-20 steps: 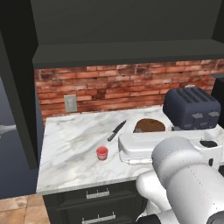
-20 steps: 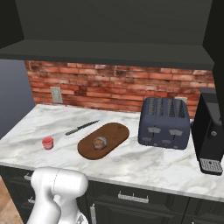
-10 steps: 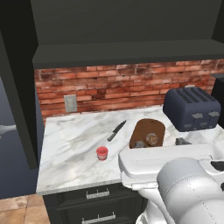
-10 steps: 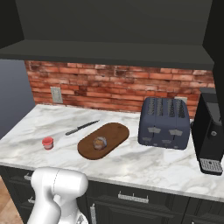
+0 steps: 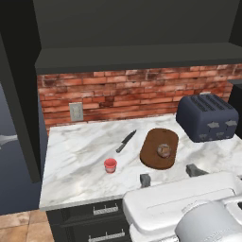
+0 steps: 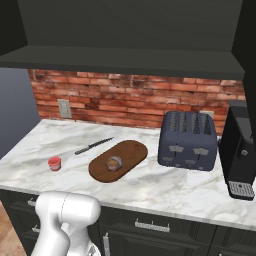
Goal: Pick the bread, place it on the cutting board, pick the jam, place it on the counter, and close the cabinet.
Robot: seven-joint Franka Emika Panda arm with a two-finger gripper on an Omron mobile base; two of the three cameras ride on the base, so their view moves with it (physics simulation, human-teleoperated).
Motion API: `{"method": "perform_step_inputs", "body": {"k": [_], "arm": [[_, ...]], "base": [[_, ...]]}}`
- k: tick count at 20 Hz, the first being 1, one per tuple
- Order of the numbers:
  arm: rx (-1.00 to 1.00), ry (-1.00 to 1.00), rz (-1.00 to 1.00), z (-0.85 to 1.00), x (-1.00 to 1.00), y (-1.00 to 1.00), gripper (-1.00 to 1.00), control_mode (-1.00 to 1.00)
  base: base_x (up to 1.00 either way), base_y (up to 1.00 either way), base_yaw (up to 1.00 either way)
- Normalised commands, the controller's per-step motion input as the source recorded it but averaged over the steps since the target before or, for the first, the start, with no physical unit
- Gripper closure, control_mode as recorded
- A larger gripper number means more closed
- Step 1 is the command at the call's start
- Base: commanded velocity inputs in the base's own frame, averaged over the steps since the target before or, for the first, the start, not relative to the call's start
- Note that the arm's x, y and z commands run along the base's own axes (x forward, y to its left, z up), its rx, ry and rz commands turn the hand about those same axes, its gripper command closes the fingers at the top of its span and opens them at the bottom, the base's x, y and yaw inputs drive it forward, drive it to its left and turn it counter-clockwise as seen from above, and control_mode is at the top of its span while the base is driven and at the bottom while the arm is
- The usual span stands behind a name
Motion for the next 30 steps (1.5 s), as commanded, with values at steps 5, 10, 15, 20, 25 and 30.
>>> {"method": "perform_step_inputs", "body": {"k": [5,10,15,20,25,30], "arm": [[0.0,-0.04,0.12,0.0,-0.42,0.26,-1.0,-1.0],[0.0,-0.04,0.06,0.0,-0.49,0.23,-1.0,-1.0],[0.0,-0.07,0.01,0.02,-0.41,0.21,-1.0,-1.0],[0.0,-0.08,0.0,0.11,-0.24,0.2,-1.0,-1.0],[0.0,-0.06,0.0,0.08,-0.26,0.23,-1.0,-1.0],[0.0,0.0,0.0,0.0,-0.03,0.31,-1.0,-1.0]], "base": [[0.0,0.0,0.0],[0.0,0.0,0.0],[0.0,0.0,0.0],[0.0,0.0,0.0],[0.0,0.0,0.0],[0.0,0.0,0.0]]}}
